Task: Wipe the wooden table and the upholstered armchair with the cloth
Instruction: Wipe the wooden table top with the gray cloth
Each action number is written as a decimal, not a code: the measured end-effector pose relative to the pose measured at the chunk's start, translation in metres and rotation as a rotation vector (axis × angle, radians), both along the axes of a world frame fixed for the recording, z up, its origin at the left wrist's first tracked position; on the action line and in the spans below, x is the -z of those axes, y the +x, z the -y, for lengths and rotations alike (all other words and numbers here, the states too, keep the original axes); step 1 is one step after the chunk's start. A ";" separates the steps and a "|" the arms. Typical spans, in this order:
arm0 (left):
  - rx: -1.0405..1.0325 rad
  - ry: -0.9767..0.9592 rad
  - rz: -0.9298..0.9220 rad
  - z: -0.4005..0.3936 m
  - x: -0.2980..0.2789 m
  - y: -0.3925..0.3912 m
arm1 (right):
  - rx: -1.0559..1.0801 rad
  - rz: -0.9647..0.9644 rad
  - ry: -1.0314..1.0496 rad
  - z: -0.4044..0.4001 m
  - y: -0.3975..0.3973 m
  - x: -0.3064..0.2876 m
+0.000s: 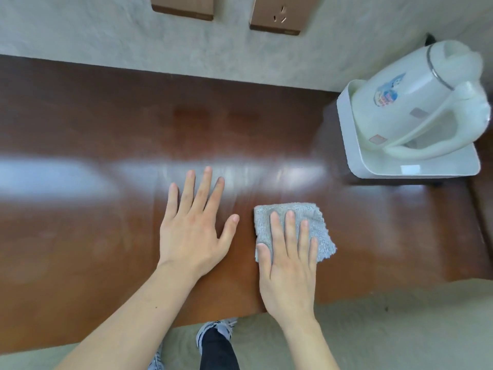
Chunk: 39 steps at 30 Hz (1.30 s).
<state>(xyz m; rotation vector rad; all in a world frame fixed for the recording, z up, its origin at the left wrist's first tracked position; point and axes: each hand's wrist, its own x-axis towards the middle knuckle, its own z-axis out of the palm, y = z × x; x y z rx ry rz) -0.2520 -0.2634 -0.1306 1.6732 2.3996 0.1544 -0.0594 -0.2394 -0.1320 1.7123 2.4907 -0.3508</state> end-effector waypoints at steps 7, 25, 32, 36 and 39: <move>-0.006 -0.036 -0.088 -0.013 0.011 0.006 | -0.025 -0.030 0.078 -0.180 -0.023 0.002; -0.002 -0.036 -0.105 -0.011 0.009 0.008 | 0.104 -0.073 0.018 -0.014 0.077 0.000; 0.006 -0.033 -0.139 -0.013 0.013 0.006 | 0.033 -0.042 0.035 -0.035 0.046 0.003; -0.003 -0.045 -0.131 -0.014 0.010 0.007 | -0.066 -0.034 0.084 -0.126 -0.005 0.005; -0.014 -0.053 -0.129 -0.013 0.009 0.008 | -0.109 -0.051 0.088 -0.197 -0.045 0.008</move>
